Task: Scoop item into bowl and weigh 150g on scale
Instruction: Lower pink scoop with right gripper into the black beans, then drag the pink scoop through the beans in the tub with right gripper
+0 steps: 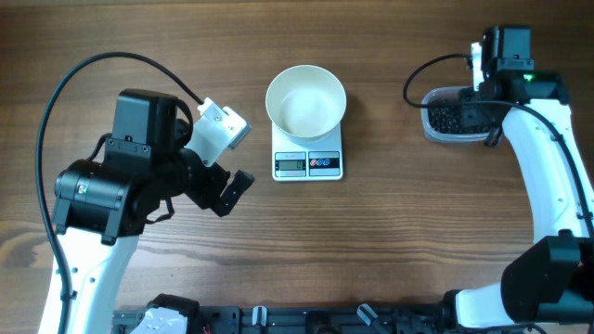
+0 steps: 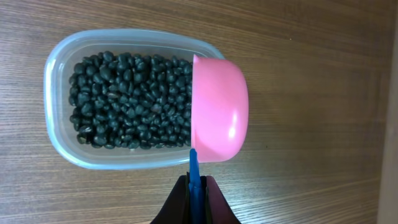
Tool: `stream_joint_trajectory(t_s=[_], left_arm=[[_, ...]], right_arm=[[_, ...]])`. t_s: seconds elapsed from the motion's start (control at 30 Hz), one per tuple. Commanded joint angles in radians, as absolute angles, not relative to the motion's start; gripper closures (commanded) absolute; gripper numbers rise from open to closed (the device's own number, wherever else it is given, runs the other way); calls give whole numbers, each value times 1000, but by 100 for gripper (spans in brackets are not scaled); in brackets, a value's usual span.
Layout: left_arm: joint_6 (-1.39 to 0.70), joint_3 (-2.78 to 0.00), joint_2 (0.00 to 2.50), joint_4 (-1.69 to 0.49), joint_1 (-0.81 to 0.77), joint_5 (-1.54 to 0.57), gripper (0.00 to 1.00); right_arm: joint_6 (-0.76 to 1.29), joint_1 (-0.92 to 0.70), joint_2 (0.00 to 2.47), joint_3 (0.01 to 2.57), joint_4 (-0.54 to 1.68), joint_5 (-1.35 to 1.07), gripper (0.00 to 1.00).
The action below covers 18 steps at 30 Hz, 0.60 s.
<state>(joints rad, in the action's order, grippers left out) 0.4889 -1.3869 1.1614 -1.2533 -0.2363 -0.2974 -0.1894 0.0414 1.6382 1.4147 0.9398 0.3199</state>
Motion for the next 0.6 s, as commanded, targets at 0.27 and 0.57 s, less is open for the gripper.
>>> stream_joint_trajectory(t_s=[0.27,0.57], left_arm=[[483,-1405,1168,-1250,-237,-298,0],[483,-1405,1168,-1250,-237,-299,0]], right_arm=[[-210,44,1745,1431,905,344,96],[-236,44,1791,1431,908,202,96]])
